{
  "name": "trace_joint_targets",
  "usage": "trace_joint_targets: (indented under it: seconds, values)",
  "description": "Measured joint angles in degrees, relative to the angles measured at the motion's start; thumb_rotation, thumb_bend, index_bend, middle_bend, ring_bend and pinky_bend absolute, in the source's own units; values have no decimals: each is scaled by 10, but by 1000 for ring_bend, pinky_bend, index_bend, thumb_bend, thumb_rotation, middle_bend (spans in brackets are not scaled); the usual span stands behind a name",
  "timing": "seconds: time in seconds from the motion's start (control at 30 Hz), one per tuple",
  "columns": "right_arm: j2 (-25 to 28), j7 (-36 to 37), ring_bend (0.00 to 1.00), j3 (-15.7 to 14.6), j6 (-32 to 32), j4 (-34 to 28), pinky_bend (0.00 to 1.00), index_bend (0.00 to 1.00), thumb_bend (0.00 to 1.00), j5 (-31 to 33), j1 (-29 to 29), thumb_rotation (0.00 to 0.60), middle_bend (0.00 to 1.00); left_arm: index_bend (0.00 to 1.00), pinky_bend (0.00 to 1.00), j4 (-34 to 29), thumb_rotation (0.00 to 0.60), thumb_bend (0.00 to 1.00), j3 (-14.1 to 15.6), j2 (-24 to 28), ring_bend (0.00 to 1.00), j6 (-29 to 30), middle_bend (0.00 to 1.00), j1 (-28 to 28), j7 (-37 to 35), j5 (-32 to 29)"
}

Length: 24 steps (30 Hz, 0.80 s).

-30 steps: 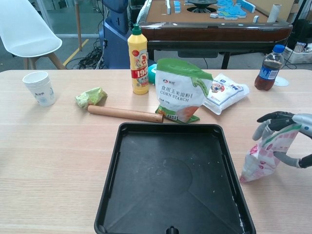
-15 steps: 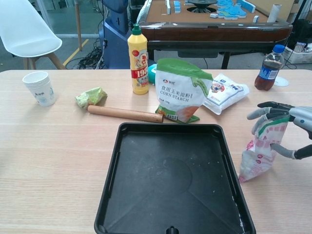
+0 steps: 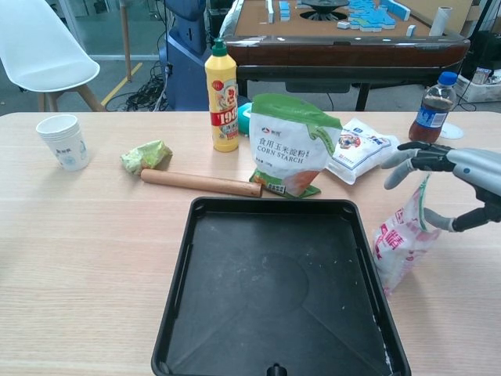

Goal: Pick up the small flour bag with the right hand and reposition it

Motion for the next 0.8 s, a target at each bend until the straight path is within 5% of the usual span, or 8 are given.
trace_joint_targets:
  seconds: [0.5, 0.8]
  values:
    - [38, -89, 0, 29, -64, -108, 0, 312, 435, 19, 49, 600, 167, 147, 256, -3, 600, 238, -1, 0, 138, -1, 153, -3, 3, -2]
    - [75, -91, 0, 29, -23, -155, 0, 312, 434, 13, 38, 600, 167, 147, 256, 0, 600, 238, -2, 3, 138, 1, 154, -2, -4, -2]
